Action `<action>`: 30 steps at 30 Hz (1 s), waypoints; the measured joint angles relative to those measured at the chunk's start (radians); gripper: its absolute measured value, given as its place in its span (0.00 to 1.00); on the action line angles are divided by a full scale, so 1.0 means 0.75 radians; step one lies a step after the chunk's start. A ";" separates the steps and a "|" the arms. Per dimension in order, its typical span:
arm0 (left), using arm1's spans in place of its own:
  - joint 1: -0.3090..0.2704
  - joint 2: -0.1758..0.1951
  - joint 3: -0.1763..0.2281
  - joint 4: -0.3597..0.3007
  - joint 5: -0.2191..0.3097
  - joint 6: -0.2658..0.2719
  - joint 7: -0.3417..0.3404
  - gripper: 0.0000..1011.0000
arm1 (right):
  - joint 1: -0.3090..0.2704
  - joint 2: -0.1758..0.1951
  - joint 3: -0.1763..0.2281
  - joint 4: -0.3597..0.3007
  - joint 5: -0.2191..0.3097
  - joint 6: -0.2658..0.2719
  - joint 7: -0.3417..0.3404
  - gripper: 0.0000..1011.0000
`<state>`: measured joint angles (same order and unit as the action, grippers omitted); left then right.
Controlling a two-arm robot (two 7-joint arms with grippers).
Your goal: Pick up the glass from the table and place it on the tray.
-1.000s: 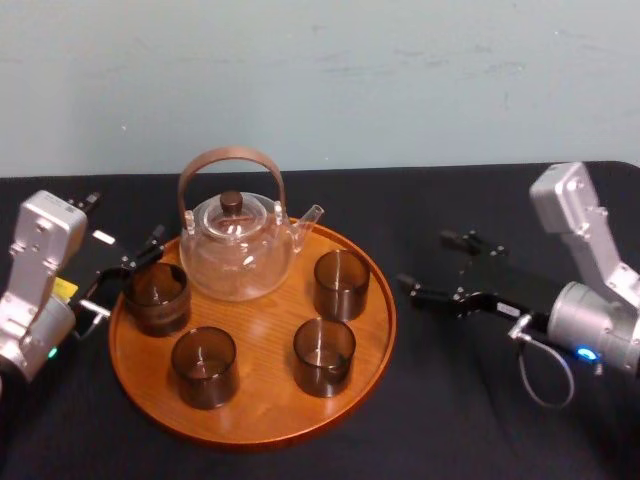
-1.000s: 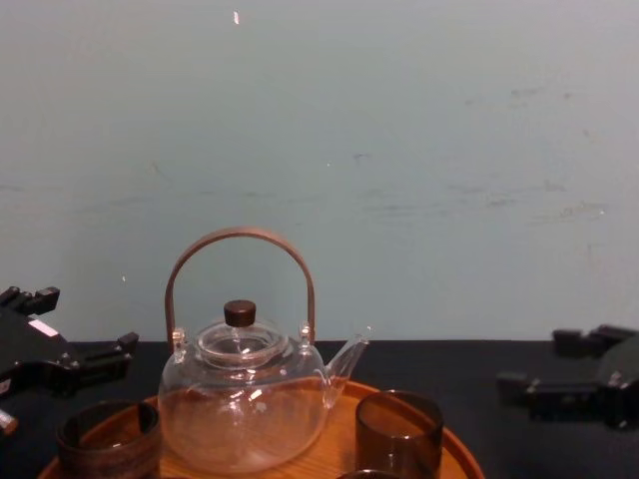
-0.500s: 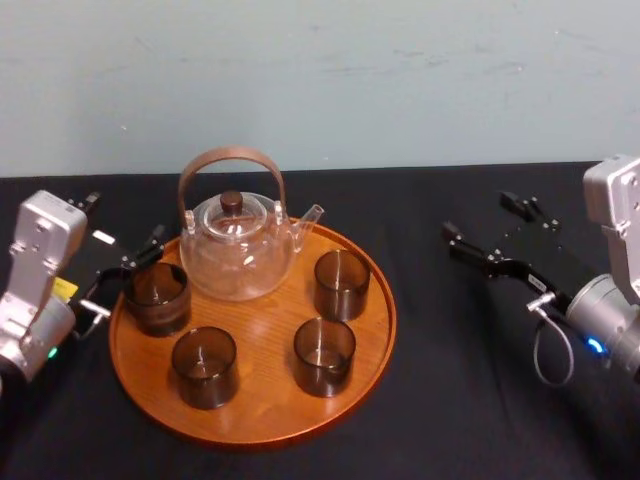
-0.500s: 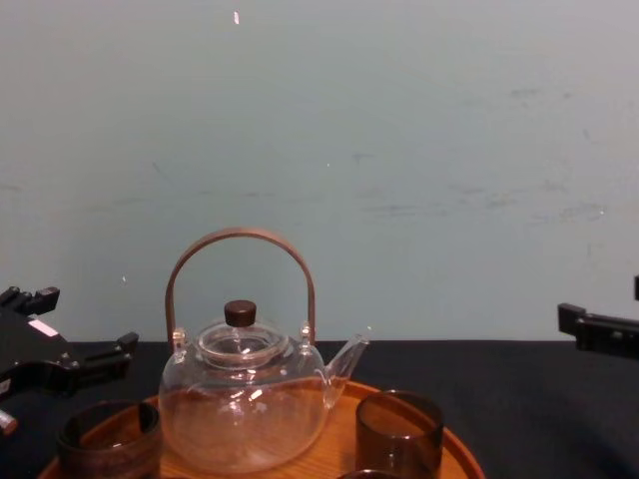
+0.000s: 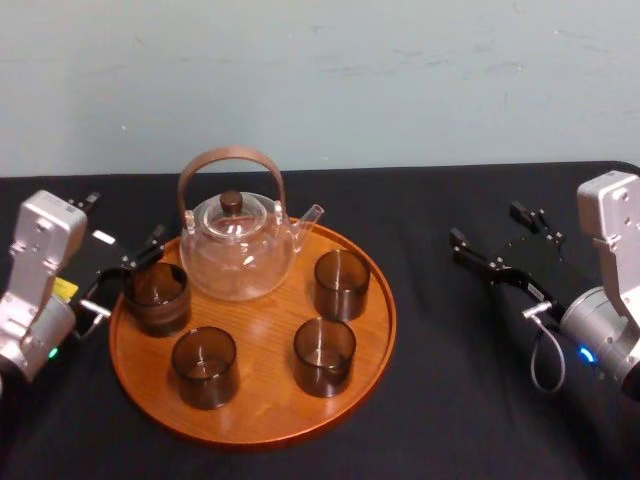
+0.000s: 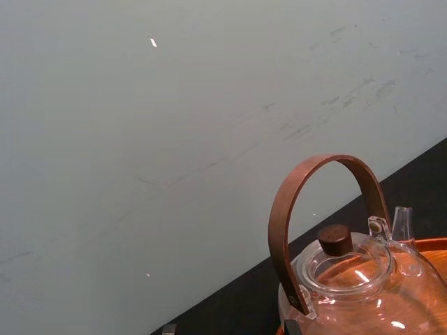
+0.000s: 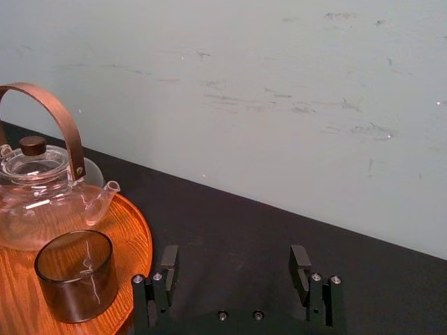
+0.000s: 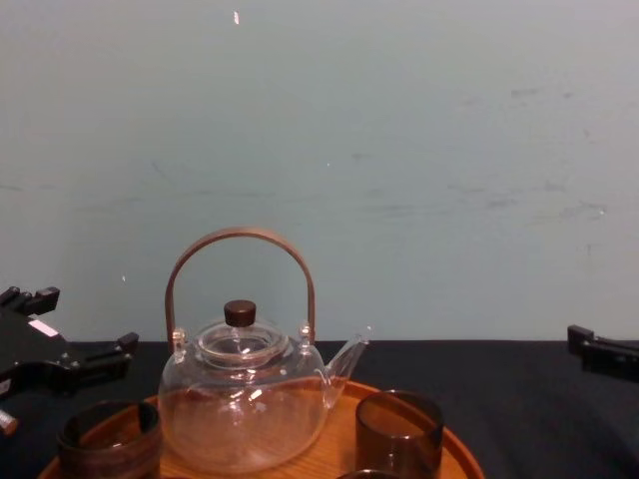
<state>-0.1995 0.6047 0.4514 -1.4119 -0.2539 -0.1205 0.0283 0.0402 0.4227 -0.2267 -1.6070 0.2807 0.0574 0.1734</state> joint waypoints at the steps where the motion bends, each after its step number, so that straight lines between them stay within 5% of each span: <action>1: 0.000 0.000 0.000 0.000 0.000 0.000 0.000 0.99 | 0.000 0.001 0.000 -0.001 0.000 0.000 0.000 0.99; 30: 0.000 0.000 0.000 0.000 0.000 0.000 0.000 0.99 | 0.001 0.007 -0.003 -0.007 0.005 0.002 0.007 0.99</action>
<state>-0.1995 0.6047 0.4514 -1.4120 -0.2539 -0.1205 0.0283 0.0410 0.4282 -0.2290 -1.6125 0.2844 0.0590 0.1788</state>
